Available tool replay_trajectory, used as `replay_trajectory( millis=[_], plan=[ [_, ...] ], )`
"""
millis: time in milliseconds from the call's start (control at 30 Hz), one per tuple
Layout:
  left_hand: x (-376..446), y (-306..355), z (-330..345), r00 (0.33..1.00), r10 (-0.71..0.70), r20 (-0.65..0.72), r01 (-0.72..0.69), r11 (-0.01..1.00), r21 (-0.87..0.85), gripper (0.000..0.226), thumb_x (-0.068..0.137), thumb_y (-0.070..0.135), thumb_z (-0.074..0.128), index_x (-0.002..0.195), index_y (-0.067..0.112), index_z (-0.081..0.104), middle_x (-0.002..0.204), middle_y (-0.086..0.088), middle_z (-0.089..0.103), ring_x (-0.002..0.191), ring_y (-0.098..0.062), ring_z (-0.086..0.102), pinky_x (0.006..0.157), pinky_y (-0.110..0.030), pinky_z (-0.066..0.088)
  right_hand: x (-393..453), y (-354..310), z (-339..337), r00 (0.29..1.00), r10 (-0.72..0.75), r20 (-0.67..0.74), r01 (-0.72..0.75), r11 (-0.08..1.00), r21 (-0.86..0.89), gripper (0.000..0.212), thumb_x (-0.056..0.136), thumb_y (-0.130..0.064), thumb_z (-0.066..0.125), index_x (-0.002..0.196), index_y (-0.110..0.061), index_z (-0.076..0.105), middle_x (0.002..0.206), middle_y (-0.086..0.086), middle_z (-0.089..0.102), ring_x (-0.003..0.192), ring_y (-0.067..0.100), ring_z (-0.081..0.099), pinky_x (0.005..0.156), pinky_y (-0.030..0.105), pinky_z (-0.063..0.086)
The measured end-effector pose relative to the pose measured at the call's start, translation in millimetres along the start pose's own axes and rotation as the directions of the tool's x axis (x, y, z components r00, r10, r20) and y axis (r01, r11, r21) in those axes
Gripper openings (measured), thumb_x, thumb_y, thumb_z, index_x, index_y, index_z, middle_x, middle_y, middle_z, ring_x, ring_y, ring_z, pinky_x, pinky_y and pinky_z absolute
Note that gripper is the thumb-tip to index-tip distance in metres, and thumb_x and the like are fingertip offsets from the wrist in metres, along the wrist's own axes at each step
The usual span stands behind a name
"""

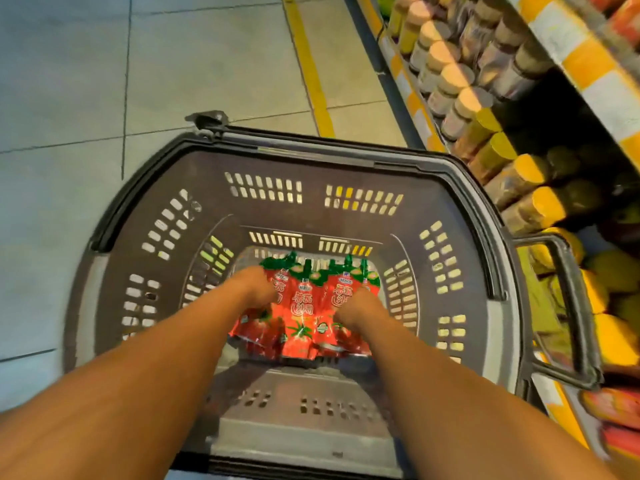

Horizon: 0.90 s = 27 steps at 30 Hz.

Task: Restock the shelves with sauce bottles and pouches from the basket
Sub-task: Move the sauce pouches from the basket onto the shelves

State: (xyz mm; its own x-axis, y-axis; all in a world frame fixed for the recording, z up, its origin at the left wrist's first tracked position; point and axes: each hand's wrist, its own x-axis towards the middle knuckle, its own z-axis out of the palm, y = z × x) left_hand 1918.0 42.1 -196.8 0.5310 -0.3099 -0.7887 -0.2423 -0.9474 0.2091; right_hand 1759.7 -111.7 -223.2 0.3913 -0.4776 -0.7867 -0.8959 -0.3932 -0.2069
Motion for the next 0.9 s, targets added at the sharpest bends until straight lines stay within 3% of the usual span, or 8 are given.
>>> replay_trajectory(
  millis=[100, 267, 367, 433, 567, 767, 900],
  plan=[
    [0.8, -9.7, 22.2, 0.999, -0.03, 0.039, 0.029, 0.999, 0.03, 0.024, 0.091, 0.017, 0.071, 0.111, 0.004, 0.066, 0.109, -0.015, 0.071, 0.098, -0.03, 0.071, 0.087, -0.04, 0.061, 5.4, 2.7, 8.3, 0.999, 0.051, 0.009, -0.051, 0.999, -0.004, 0.037, 0.083, -0.018, 0.076, 0.114, -0.003, 0.062, 0.091, 0.008, 0.063, 0.086, 0.025, 0.063, 0.068, 0.031, 0.05],
    [6.5, -8.2, 24.3, 0.999, -0.051, 0.011, 0.05, 0.998, 0.036, 0.024, 0.093, 0.018, 0.067, 0.112, 0.005, 0.06, 0.094, -0.009, 0.066, 0.086, -0.025, 0.066, 0.074, -0.037, 0.056, 5.6, 4.0, 22.6, 0.991, 0.128, -0.029, -0.125, 0.988, 0.089, 0.054, 0.081, -0.014, 0.071, 0.129, -0.002, 0.049, 0.116, 0.014, 0.069, 0.107, 0.033, 0.068, 0.088, 0.041, 0.06],
    [9.7, -11.4, 29.6, 0.997, -0.075, -0.018, 0.076, 0.997, 0.035, 0.03, 0.093, 0.017, 0.069, 0.119, 0.006, 0.059, 0.108, -0.011, 0.067, 0.099, -0.029, 0.065, 0.088, -0.039, 0.058, 7.5, 7.3, 26.7, 0.988, 0.153, -0.007, -0.149, 0.973, 0.175, 0.053, 0.078, -0.016, 0.075, 0.127, -0.005, 0.057, 0.11, 0.011, 0.071, 0.099, 0.03, 0.069, 0.083, 0.039, 0.062],
    [11.1, -13.4, 33.6, 0.995, -0.092, -0.036, 0.093, 0.995, 0.024, 0.034, 0.092, 0.019, 0.073, 0.12, 0.007, 0.059, 0.119, -0.014, 0.068, 0.108, -0.033, 0.066, 0.095, -0.043, 0.058, 7.5, 8.3, 26.2, 0.983, 0.181, 0.014, -0.179, 0.951, 0.252, 0.064, 0.076, -0.018, 0.083, 0.131, -0.005, 0.053, 0.108, 0.008, 0.069, 0.096, 0.027, 0.068, 0.078, 0.036, 0.06],
    [11.0, -18.7, 35.8, 0.992, -0.12, -0.031, 0.119, 0.992, -0.034, 0.052, 0.088, 0.027, 0.081, 0.129, 0.009, 0.054, 0.128, -0.015, 0.064, 0.117, -0.035, 0.063, 0.101, -0.047, 0.055, 7.7, 6.5, 28.7, 0.98, 0.193, 0.052, -0.199, 0.915, 0.35, 0.08, 0.07, -0.02, 0.092, 0.136, -0.005, 0.049, 0.117, 0.014, 0.069, 0.105, 0.033, 0.069, 0.089, 0.045, 0.061],
    [6.8, -26.0, 37.2, 0.982, -0.184, 0.045, 0.189, 0.971, -0.146, 0.074, 0.081, 0.035, 0.088, 0.137, 0.007, 0.05, 0.126, -0.016, 0.066, 0.112, -0.034, 0.067, 0.099, -0.048, 0.057, 7.7, 1.9, 29.9, 0.988, 0.145, 0.058, -0.155, 0.89, 0.429, 0.062, 0.07, -0.016, 0.091, 0.123, -0.006, 0.06, 0.111, 0.012, 0.07, 0.103, 0.032, 0.069, 0.091, 0.047, 0.06],
    [10.0, -27.7, 37.5, 0.979, -0.186, 0.083, 0.201, 0.943, -0.265, 0.06, 0.077, 0.036, 0.091, 0.122, 0.009, 0.063, 0.113, -0.013, 0.072, 0.102, -0.032, 0.071, 0.094, -0.048, 0.059, 7.6, 1.2, 29.4, 0.989, 0.133, 0.067, -0.149, 0.874, 0.463, 0.049, 0.068, -0.01, 0.09, 0.107, -0.009, 0.059, 0.103, 0.011, 0.07, 0.093, 0.03, 0.07, 0.083, 0.047, 0.062]
  ],
)
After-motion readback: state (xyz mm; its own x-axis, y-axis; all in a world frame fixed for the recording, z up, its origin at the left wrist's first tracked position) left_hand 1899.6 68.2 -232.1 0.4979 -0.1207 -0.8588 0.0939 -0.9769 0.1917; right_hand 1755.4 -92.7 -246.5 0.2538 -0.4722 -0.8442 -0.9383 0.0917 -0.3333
